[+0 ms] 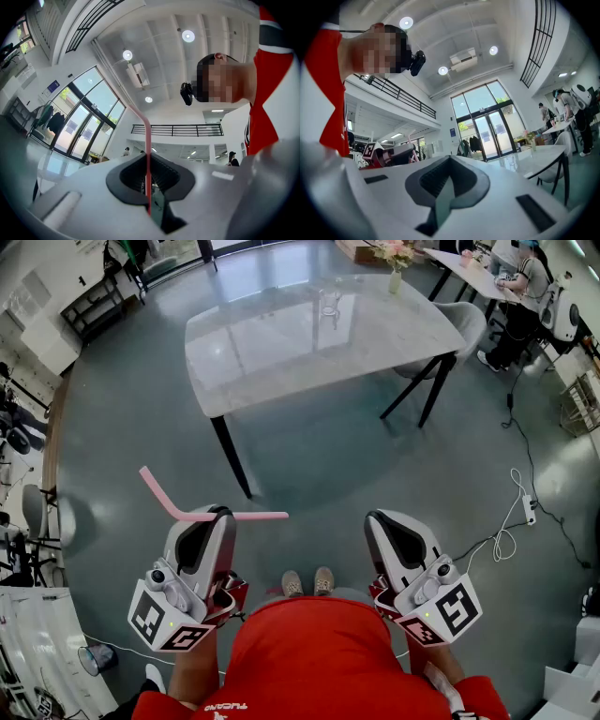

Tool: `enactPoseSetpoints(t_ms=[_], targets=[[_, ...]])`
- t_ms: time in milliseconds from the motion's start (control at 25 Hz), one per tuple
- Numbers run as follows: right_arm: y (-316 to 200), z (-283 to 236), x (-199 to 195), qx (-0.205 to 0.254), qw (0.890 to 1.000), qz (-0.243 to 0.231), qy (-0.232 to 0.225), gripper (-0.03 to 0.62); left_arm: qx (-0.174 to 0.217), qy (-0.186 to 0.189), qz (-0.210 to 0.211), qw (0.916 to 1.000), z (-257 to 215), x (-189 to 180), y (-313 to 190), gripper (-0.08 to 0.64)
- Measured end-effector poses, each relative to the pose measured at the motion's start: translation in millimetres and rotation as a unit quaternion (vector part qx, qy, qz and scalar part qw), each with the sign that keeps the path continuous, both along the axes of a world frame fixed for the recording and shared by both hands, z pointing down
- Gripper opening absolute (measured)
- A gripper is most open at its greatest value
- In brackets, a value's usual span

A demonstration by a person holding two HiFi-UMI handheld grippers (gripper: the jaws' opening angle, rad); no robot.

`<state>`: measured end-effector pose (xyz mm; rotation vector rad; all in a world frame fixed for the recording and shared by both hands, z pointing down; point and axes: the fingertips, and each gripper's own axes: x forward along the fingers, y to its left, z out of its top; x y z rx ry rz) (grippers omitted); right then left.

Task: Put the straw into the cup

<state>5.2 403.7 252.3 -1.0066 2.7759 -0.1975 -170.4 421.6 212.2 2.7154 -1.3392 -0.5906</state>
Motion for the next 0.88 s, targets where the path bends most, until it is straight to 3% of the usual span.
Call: enactPoseSetpoints(t_ms=[880], targets=[[-17,1,25,0.001,1.0,0.012,-0.008,0.002,0.009,0.004,0.004,0.9999,0,14,-19,0.026]])
